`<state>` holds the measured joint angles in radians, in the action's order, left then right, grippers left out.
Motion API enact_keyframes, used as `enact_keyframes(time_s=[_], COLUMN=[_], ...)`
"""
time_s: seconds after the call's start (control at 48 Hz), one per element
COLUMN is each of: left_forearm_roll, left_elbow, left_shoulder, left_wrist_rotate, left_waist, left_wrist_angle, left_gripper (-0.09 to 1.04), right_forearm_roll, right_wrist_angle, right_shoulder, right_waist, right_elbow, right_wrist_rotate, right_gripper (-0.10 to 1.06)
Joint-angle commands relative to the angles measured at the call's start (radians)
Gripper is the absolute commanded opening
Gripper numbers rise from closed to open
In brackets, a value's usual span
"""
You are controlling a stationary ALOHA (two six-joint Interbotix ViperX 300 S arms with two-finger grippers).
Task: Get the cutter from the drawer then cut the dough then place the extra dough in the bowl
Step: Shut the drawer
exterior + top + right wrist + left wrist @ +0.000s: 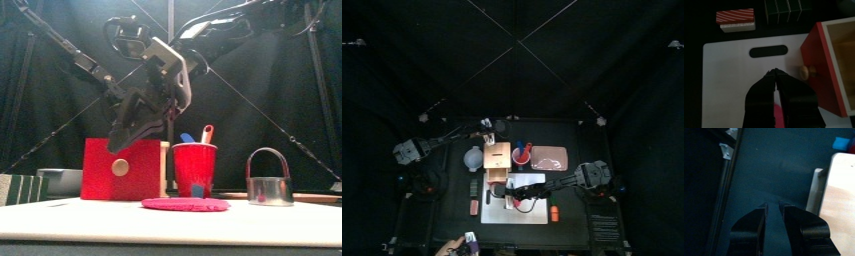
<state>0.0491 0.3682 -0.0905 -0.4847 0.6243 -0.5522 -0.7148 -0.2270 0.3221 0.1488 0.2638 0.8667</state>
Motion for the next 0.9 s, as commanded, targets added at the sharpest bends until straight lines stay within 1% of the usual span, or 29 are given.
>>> enact_keyframes(time_s=[0.021,0.125,0.25,0.583,0.896], left_forearm_roll=[0.107,0.186,0.227,0.229,0.229], left_elbow=[-0.051,-0.055,-0.052,-0.040,-0.038], left_shoulder=[-0.008,-0.028,-0.046,-0.051,-0.052], left_wrist_rotate=[-0.084,-0.146,-0.183,-0.187,-0.187], left_waist=[0.006,0.012,0.011,0.009,0.008], left_wrist_angle=[-0.015,-0.014,-0.017,-0.015,-0.009], left_gripper=[0.67,0.67,0.67,0.67,0.67], right_forearm_roll=[-0.008,-0.018,-0.044,-0.101,-0.124], right_wrist_angle=[-0.008,-0.025,-0.044,-0.071,-0.114], right_shoulder=[0.005,0.031,0.052,0.069,0.069], right_waist=[-0.017,-0.032,-0.054,-0.100,-0.153], right_elbow=[-0.043,-0.052,-0.052,-0.074,-0.087], right_wrist_rotate=[-0.003,-0.005,-0.005,-0.005,-0.005], right_gripper=[0.27,0.27,0.27,0.27,0.27])
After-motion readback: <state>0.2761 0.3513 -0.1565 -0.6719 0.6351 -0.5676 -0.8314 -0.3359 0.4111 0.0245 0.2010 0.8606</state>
